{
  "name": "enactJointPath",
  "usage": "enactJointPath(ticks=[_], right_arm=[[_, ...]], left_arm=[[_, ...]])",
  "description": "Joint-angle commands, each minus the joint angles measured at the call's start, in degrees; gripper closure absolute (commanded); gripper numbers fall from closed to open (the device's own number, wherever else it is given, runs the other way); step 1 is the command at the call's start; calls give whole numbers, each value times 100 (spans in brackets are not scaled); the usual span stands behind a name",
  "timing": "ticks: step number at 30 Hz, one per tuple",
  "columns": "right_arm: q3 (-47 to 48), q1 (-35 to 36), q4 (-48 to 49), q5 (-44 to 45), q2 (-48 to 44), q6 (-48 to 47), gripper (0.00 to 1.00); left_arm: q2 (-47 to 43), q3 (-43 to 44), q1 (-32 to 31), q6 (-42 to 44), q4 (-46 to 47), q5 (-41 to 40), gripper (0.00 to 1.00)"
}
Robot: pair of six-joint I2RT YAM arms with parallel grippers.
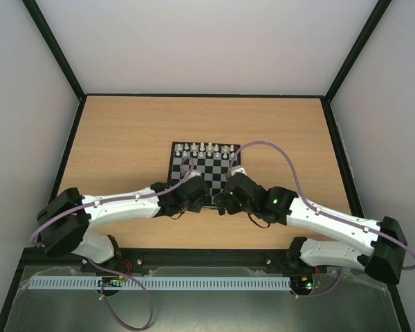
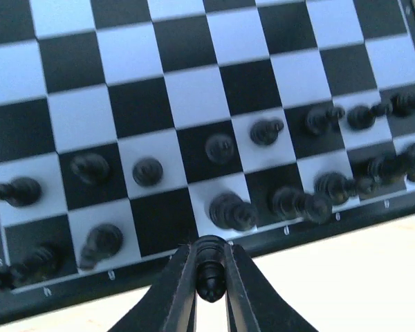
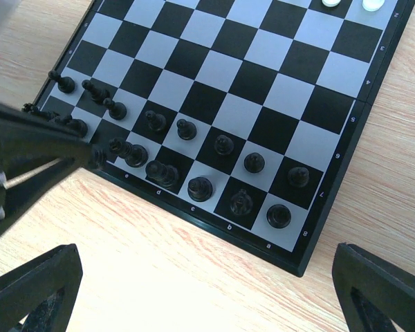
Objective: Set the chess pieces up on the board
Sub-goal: Place the chess piece on the chessboard.
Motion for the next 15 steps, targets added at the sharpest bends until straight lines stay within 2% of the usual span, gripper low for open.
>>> enactJointPath(ticks=[1, 15], right_arm=[[-100, -21, -31, 100, -113, -10, 0], [-100, -26, -3, 111, -27, -28, 0]], left_arm=[[-119, 250, 277, 430, -244, -144, 86], [146, 188, 475, 542, -41, 2, 86]])
